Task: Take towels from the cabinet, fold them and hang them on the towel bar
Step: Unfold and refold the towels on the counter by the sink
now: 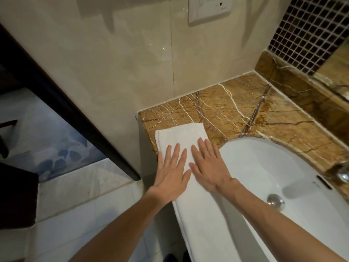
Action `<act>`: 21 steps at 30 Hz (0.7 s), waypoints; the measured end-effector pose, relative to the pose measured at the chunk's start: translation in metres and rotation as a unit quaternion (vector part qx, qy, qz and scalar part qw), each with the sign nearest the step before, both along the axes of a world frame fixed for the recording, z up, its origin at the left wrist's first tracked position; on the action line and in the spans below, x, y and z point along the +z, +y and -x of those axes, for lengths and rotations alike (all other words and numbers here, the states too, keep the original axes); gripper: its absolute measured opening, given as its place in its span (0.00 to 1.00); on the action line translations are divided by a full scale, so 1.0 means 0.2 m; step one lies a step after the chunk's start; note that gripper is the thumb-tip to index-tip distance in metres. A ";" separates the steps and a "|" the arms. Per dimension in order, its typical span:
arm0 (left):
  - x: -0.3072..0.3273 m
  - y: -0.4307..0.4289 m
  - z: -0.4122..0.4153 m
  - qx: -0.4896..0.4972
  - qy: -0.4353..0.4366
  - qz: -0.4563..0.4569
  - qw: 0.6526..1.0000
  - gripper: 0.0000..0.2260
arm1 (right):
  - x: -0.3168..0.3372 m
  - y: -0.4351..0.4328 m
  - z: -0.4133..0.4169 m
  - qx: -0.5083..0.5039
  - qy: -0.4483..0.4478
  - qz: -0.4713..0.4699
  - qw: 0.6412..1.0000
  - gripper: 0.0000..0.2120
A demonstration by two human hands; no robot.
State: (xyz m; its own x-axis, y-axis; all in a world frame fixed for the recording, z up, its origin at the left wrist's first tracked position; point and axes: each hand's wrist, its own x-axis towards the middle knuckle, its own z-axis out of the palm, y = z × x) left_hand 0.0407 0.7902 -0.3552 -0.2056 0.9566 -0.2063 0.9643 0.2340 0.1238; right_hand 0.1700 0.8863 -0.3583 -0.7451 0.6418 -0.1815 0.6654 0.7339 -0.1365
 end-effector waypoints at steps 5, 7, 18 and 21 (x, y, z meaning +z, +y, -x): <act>-0.05 -0.06 -0.08 -0.022 0.054 0.021 0.998 0.34 | -0.04 -0.12 -0.07 -0.023 -0.013 0.007 1.000 0.30; -0.05 -0.05 -0.08 -0.030 0.067 0.032 0.997 0.33 | -0.03 -0.13 -0.08 -0.036 -0.014 0.011 0.999 0.27; 0.09 -0.37 -0.37 -0.093 0.035 0.050 0.994 0.28 | 0.10 -0.51 -0.55 -0.079 0.050 0.082 0.992 0.27; 0.09 -0.43 -0.44 -0.117 0.036 0.064 0.990 0.28 | 0.12 -0.60 -0.65 -0.106 0.022 0.094 0.990 0.27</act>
